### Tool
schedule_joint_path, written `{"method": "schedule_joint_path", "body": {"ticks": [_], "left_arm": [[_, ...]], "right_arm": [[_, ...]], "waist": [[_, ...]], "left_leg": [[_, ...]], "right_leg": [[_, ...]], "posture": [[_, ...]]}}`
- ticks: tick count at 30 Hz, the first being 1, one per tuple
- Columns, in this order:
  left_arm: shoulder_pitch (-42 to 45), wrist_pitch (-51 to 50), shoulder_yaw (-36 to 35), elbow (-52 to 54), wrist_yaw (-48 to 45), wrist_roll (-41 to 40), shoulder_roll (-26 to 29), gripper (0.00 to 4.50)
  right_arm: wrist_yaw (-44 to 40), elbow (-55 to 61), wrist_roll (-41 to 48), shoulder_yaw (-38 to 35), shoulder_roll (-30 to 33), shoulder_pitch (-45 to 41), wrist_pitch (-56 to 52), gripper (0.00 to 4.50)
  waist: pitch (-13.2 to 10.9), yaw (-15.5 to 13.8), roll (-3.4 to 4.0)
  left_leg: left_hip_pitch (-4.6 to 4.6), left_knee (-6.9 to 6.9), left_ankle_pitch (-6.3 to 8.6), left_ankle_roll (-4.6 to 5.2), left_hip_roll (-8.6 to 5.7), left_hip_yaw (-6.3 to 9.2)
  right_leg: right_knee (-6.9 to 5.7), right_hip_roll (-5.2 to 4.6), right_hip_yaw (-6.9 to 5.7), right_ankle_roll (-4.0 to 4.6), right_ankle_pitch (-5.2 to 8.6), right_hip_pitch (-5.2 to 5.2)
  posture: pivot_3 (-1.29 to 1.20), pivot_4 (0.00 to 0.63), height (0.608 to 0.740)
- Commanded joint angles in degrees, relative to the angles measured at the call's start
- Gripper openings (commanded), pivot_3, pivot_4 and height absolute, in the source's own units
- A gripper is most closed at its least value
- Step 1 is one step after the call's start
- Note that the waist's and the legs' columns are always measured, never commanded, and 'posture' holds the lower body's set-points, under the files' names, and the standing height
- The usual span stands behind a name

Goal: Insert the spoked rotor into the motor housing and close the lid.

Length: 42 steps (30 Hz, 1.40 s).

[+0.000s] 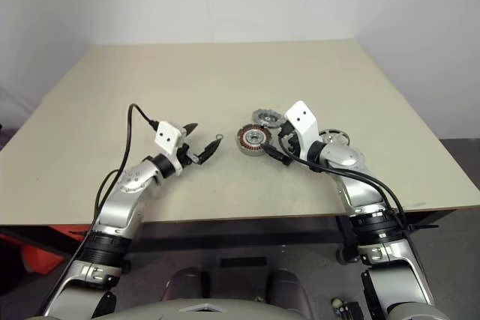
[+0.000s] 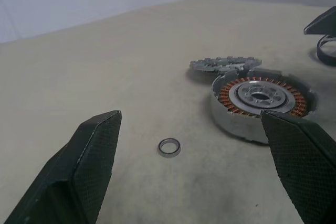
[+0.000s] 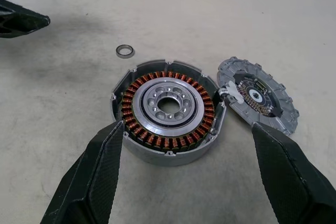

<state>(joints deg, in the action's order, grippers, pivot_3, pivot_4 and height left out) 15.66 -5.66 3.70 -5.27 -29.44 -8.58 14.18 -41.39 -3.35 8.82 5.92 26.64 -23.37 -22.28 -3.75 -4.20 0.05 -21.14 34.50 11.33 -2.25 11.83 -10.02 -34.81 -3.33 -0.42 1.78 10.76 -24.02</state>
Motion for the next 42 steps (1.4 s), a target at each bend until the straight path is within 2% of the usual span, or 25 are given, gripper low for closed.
{"method": "schedule_joint_path", "body": {"ticks": [1,7,12,29,42], "left_arm": [[0.47,0.60,-0.42,2.49,0.58,0.01,0.04,4.46],[-1.29,0.53,-0.16,3.13,0.94,0.12,-0.14,4.46],[-1.19,-0.25,-0.51,4.82,1.58,-0.40,-0.23,4.46],[-1.39,2.46,1.09,2.99,5.18,4.18,-1.10,4.46],[-0.54,1.42,0.05,3.78,5.11,3.07,-1.26,4.46]], "right_arm": [[-2.13,3.31,-0.11,1.05,1.22,0.34,0.92,4.36],[-3.41,3.42,-1.00,2.01,2.19,0.35,2.19,4.36],[-3.79,3.42,-1.06,2.96,1.38,-0.31,1.94,4.36],[-3.71,-1.26,-3.54,4.75,-0.45,-3.93,5.20,4.36],[-12.91,-9.00,-17.83,15.92,7.04,-13.77,18.01,4.36]], "waist": [[0.00,-0.05,0.00],[0.00,-0.04,0.00],[0.00,-0.05,0.00],[0.00,0.03,0.00],[0.00,0.09,0.00]], "left_leg": [[0.00,0.00,0.00,0.00,0.00,0.00],[0.00,0.00,0.01,0.02,0.01,0.00],[0.01,0.00,0.00,0.01,0.01,0.00],[0.00,0.00,0.00,0.02,0.01,0.00],[-0.01,0.01,0.00,0.03,0.01,0.00]], "right_leg": [[0.00,0.00,0.00,0.00,0.00,0.00],[0.01,0.00,0.01,0.03,-0.01,-0.01],[0.00,0.01,0.00,-0.28,0.16,0.00],[0.00,0.00,0.00,0.00,0.00,0.00],[0.00,-0.01,0.00,0.07,-0.04,0.00]], "posture": [[0.00,0.000,0.740],[0.00,0.000,0.740],[0.00,0.000,0.740],[0.00,0.000,0.740],[0.00,0.000,0.740]]}}
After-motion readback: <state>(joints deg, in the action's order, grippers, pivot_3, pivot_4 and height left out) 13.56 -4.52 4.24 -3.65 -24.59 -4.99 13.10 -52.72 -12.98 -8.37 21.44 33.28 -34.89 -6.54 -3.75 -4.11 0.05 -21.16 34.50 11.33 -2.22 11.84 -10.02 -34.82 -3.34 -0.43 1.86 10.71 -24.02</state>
